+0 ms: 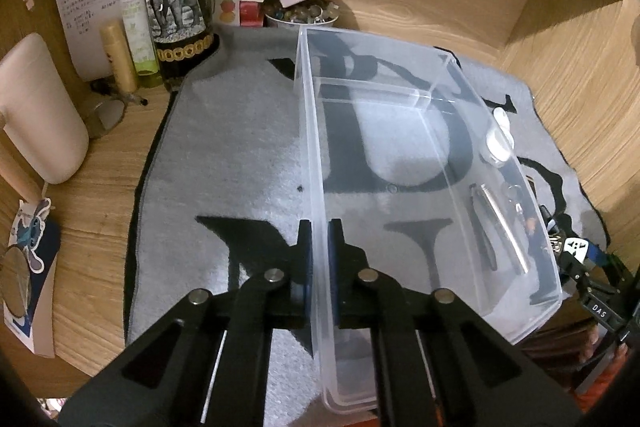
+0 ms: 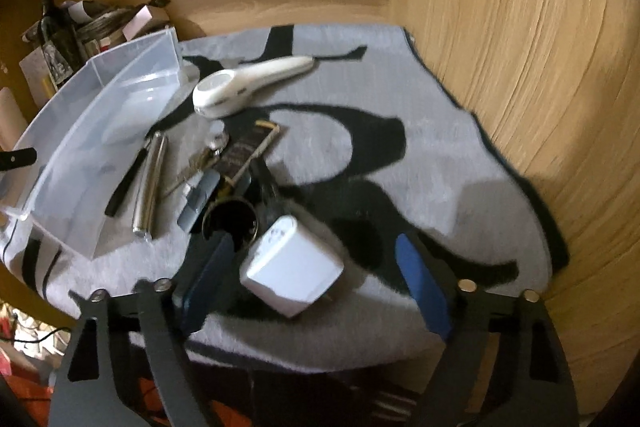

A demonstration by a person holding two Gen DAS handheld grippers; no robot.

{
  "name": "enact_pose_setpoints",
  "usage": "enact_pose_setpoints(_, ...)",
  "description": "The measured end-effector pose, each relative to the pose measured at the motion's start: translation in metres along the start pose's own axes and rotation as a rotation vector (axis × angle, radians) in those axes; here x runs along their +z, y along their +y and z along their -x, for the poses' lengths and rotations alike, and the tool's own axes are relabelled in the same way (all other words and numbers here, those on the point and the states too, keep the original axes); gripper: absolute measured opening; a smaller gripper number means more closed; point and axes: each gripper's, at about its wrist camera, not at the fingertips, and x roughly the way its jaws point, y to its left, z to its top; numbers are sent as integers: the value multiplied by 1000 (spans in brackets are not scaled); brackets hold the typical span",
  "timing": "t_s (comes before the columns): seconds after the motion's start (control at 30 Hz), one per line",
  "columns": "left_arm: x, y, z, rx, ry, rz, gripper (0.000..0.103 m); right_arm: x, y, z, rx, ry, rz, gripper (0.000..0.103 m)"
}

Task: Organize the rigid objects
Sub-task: 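Grasp the clear box rim with the left gripper while the right tool approaches the items, then grasp the white plug adapter with the right gripper, then carry the white plug adapter into the clear box and release it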

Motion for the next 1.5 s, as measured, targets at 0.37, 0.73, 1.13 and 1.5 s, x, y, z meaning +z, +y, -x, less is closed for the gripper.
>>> enact_pose_setpoints(0.37, -2, -1, 2, 6, -25, 0, 7, 13, -3, 8, 11, -60, -47, 47)
enact_pose_setpoints(0.73, -2, 4, 2, -31, -46, 34, 7, 68, 33, 27, 91, -216, 46, 47)
enact_pose_setpoints(1.13, 0, 6, 1, -48, -48, 47, 7, 115, 109, 21, 253, -269, 217, 47)
enact_pose_setpoints(1.5, -2, 7, 2, -53, -74, 34, 7, 136, 172, -26, 330, -142, 371, 47)
